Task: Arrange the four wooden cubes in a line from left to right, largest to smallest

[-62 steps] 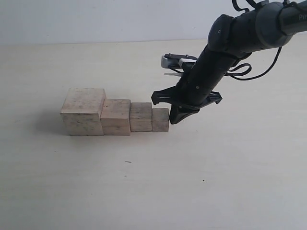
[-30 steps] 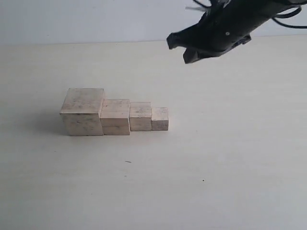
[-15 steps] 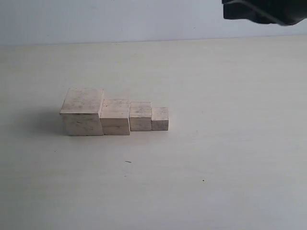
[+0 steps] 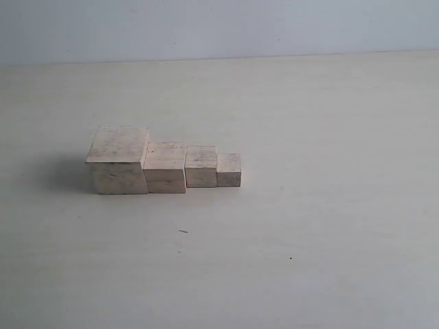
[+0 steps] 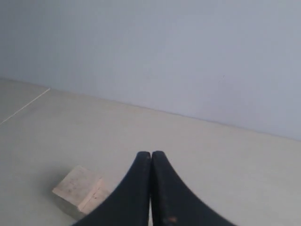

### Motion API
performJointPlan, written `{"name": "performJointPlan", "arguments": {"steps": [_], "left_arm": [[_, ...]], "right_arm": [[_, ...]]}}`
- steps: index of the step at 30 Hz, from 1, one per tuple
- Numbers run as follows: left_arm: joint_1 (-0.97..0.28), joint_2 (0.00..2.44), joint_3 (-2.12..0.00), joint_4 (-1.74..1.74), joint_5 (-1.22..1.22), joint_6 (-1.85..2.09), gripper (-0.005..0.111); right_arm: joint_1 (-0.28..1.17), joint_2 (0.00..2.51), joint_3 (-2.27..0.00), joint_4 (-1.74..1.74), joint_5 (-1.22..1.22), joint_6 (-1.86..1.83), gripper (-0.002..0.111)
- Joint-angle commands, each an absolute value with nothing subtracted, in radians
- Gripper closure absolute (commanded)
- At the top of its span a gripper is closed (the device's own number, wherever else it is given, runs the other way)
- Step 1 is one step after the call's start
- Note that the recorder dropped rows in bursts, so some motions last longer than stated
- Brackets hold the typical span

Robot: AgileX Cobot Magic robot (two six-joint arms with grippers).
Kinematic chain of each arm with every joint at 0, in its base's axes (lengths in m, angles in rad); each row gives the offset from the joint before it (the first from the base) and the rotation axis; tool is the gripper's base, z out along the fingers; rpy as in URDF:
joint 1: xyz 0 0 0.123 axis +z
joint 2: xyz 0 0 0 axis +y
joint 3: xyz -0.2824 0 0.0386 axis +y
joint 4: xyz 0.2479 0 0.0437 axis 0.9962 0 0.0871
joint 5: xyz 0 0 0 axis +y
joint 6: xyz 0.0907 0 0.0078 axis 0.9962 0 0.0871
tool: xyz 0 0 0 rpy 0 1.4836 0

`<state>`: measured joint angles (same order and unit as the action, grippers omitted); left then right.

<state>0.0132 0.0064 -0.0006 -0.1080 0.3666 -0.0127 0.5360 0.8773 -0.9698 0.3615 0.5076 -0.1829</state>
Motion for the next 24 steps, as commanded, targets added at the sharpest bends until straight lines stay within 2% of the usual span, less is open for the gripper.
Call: {"name": "performJointPlan", "arguments": {"steps": [1,8,15,18,24], "left_arm": [[0.006,0.000,0.000,-0.107,0.361,-0.009,0.107],[0.006,0.000,0.000,-0.107,0.361,-0.009,0.107],[0.006,0.000,0.000,-0.107,0.361,-0.009,0.107],[0.006,0.000,0.000,-0.107,0.361,-0.009,0.107],[0.006,0.000,0.000,-0.107,0.361,-0.009,0.107]], "right_arm": [[0.509,0.782,-0.966,0.224,0.500,-0.153,0.108],[0.241,0.613,-0.820,0.209,0.494,-0.145,0.108],[-0.034,0.333,-0.428,0.209,0.311,-0.145,0.108],[-0.058,0.231,-0.271,0.207,0.238,-0.145,0.108],[-0.058,0.096,-0.096,0.207,0.206,-0.145,0.108]]}}
